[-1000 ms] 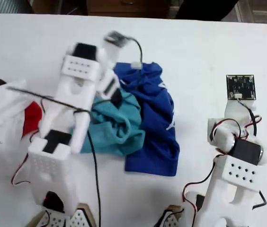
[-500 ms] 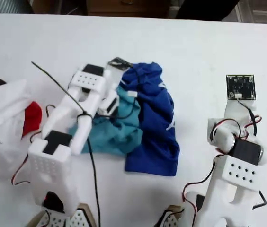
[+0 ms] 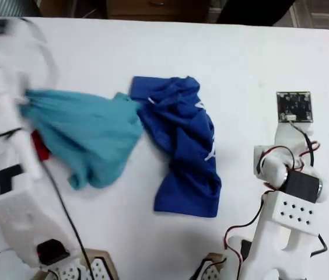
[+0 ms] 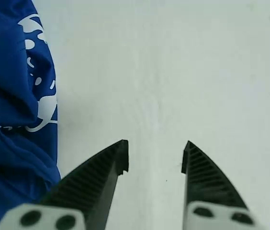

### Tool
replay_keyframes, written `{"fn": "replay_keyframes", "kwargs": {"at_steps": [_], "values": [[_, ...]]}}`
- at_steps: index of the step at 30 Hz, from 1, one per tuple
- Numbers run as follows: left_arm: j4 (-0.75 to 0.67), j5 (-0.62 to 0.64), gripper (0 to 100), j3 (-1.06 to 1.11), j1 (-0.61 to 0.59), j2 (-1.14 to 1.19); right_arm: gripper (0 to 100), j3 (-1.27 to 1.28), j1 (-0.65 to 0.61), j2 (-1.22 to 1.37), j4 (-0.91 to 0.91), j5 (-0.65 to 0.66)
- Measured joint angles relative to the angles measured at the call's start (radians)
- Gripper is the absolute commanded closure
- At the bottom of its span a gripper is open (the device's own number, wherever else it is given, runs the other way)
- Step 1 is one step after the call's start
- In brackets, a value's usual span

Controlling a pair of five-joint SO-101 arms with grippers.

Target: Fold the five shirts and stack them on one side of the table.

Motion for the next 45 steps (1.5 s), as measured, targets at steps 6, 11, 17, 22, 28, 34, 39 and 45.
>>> {"fn": "replay_keyframes", "kwargs": {"at_steps": [6, 11, 17, 22, 28, 34, 39, 45], "values": [[0.028, -0.12, 97, -0.563, -0.284, -0.002, 80.9, 0.0, -0.089, 0.0, 0.0, -0.003], [-0.074, -0.175, 97, -0.706, -0.473, -0.008, 80.9, 0.0, -0.138, 0.0, 0.0, -0.003], [-0.195, -0.178, 97, -0.552, -0.569, -0.008, 80.9, 0.0, -0.181, 0.0, 0.0, -0.003], [-0.224, -0.18, 97, -0.295, -0.569, -0.008, 80.8, 0.0, -0.193, 0.0, 0.0, -0.003], [-0.336, -0.193, 76, -0.023, -0.569, -0.006, 80.7, 0.0, -0.193, 0.003, 0.0, -0.003], [-0.43, -0.147, 72, -0.049, -0.611, -0.005, 75.5, 0.0, -0.193, 0.006, 0.0, -0.003], [-0.465, -0.035, 72, -0.249, -0.632, -0.006, 67.2, 0.0, -0.193, 0.006, 0.0, -0.003], [-0.46, 0.072, 72, -0.486, -0.574, -0.009, 71.1, 0.0, -0.196, 0.006, -0.052, -0.003]]}}
